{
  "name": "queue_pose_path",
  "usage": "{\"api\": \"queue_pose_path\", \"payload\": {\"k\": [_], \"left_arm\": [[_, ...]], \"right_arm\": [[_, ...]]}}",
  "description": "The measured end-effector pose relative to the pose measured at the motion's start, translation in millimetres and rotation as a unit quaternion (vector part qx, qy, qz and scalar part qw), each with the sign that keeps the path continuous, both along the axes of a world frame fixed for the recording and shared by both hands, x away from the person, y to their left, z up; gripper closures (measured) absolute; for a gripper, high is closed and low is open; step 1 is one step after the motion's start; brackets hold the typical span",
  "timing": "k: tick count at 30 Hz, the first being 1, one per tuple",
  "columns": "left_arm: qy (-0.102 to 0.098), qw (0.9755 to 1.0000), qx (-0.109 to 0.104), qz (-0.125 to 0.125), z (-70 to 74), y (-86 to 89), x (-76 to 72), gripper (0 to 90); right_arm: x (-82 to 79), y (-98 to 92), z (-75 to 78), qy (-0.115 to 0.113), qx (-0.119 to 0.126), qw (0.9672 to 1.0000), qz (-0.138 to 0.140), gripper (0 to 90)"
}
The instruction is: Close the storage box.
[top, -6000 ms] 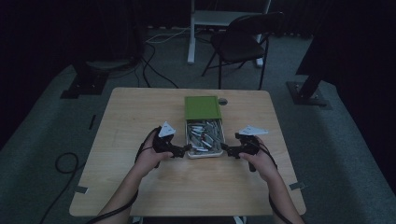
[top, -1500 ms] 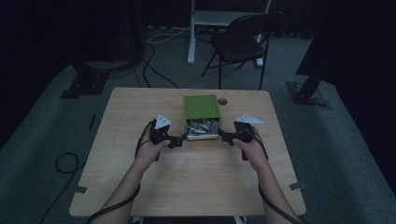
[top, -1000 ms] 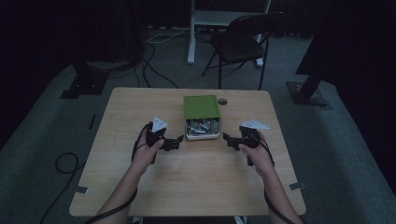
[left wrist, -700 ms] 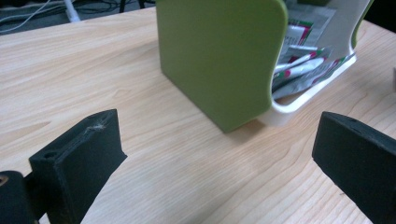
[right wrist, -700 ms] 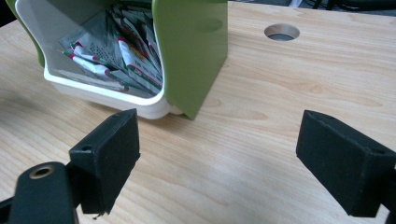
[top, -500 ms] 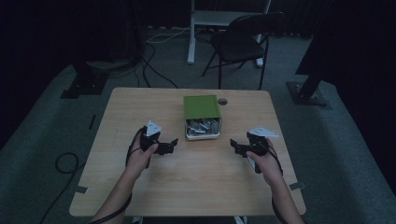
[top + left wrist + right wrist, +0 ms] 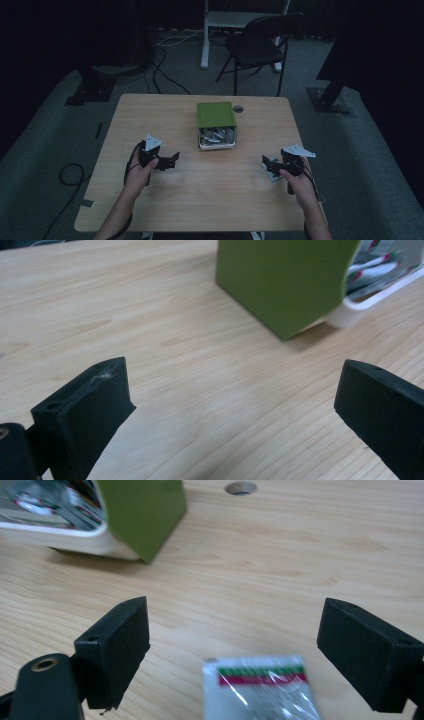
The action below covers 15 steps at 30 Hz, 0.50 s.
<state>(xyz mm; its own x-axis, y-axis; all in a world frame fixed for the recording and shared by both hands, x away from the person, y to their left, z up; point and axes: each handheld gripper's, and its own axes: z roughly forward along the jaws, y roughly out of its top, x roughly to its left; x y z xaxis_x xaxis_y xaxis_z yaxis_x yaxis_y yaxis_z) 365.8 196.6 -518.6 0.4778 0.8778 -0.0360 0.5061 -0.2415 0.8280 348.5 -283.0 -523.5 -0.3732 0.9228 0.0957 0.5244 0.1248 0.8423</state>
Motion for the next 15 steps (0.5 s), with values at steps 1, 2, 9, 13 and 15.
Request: {"api": "queue_pose_path", "payload": {"k": [1,2,9,13,15], "left_arm": [[0.003,1.0,0.002,0.002,-1.3,2.3,-1.0,2.3],[0.003,1.0,0.002,0.003,-2.6,4.7,-1.9,2.3],[0.01,0.9997,0.005,0.021,-7.0,22.4,-9.9,2.3],[0.013,0.9992,0.006,0.036,-8.4,33.1,-17.7,2.3],[0.015,0.999,0.002,0.042,-11.0,36.7,-21.3,2.3]], "right_arm": [[-2.0,-3.1,-1.8,0.001,-0.001,1.0,-0.004,13.2],[-4.1,-6.3,-3.9,0.003,0.0,1.0,-0.007,13.2],[-19.6,-26.1,-19.1,0.016,0.002,0.9993,-0.034,13.3],[-28.5,-34.8,-23.7,0.022,-0.012,0.9987,-0.045,13.2],[-33.1,-39.2,-24.7,0.022,-0.015,0.9983,-0.051,13.2]]}}
